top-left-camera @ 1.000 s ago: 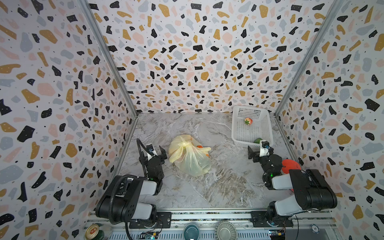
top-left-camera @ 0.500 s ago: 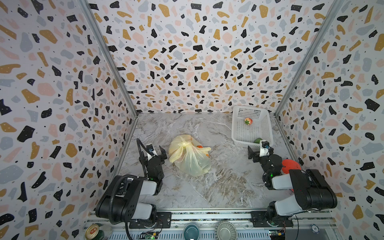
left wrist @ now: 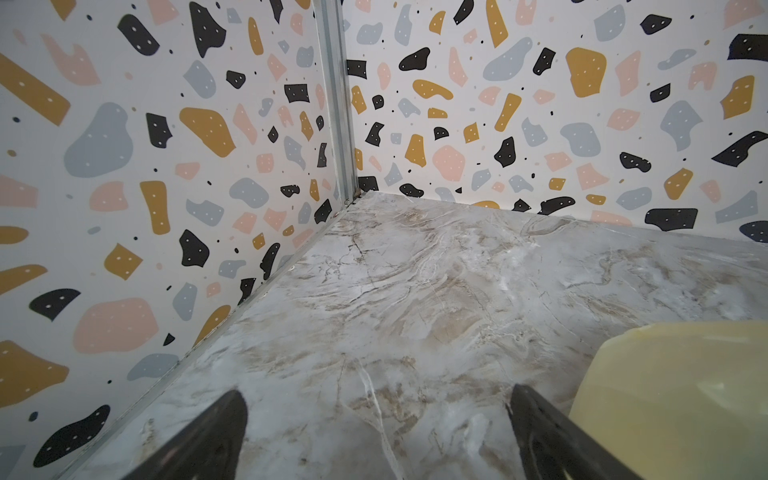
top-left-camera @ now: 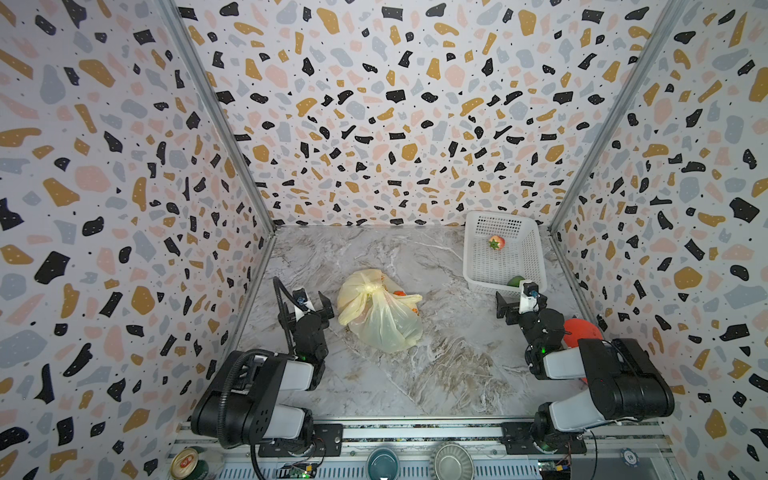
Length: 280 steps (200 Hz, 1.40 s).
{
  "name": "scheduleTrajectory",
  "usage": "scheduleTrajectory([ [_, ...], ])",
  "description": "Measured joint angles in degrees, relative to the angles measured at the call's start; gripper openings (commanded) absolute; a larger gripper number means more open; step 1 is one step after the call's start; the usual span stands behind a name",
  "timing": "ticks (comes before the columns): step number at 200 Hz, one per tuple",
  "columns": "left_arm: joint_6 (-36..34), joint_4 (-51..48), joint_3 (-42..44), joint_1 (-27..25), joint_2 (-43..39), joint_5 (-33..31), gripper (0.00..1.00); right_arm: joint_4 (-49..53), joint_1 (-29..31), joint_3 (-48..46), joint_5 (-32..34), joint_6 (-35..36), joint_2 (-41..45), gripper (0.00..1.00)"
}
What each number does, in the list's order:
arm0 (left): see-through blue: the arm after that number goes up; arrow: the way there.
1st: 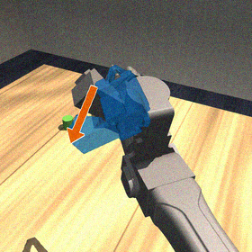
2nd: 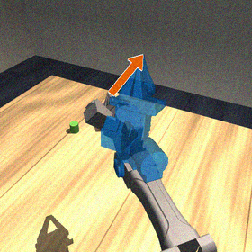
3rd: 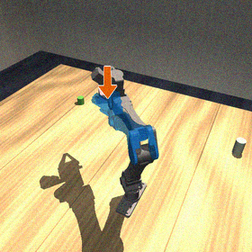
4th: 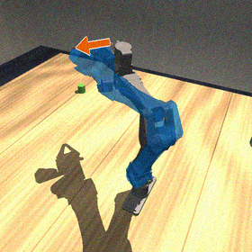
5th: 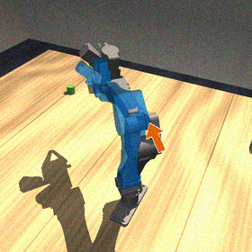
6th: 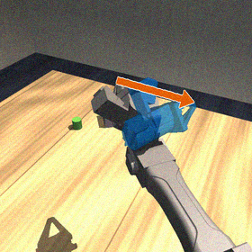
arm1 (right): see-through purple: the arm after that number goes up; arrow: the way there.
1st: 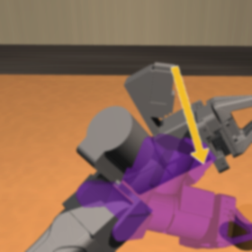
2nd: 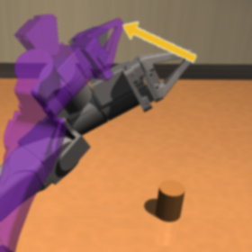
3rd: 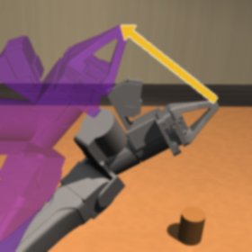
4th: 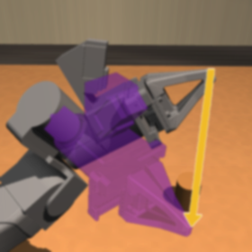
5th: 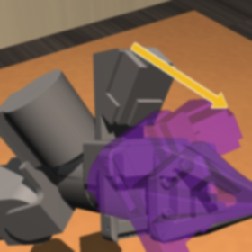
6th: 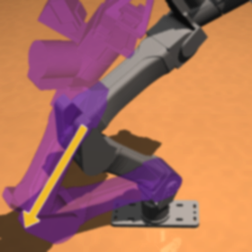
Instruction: Untie the knot of the plastic bag and take out the fruit
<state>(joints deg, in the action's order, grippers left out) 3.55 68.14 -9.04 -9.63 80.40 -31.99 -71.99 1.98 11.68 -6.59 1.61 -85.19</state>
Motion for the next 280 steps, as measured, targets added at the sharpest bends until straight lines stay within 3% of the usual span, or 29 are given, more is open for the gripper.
scheduleTrajectory([
  [21, 0.00, -0.48, -0.04, 0.00, -0.31, -0.02, 1.00, 3.67, 0.52, 0.02, 1.86, -0.22, 3.10, 0.99],
  [43, 0.04, -7.98, -2.45, 0.00, -3.96, -0.17, 1.00, 12.83, 3.04, 1.79, 7.19, -1.81, 9.79, 0.99],
  [80, 0.50, -15.43, -5.99, 0.00, -9.92, -0.22, 1.00, 30.36, 8.44, 9.79, 15.67, -6.08, 17.03, 0.99],
  [124, 2.54, -26.95, -10.38, 0.00, -14.40, 2.25, 1.00, 51.93, 13.40, 21.44, 19.50, -12.31, 19.61, 0.99],
  [195, 4.63, -40.59, -15.41, -0.81, -21.05, 12.50, 1.00, 73.53, 18.82, 46.73, 17.79, -11.41, -0.42, 0.99],
  [280, 5.18, -44.68, -15.47, -3.43, -23.85, 15.23, 1.00, 80.56, 20.09, 72.37, 20.35, -9.64, -25.92, 0.97],
])
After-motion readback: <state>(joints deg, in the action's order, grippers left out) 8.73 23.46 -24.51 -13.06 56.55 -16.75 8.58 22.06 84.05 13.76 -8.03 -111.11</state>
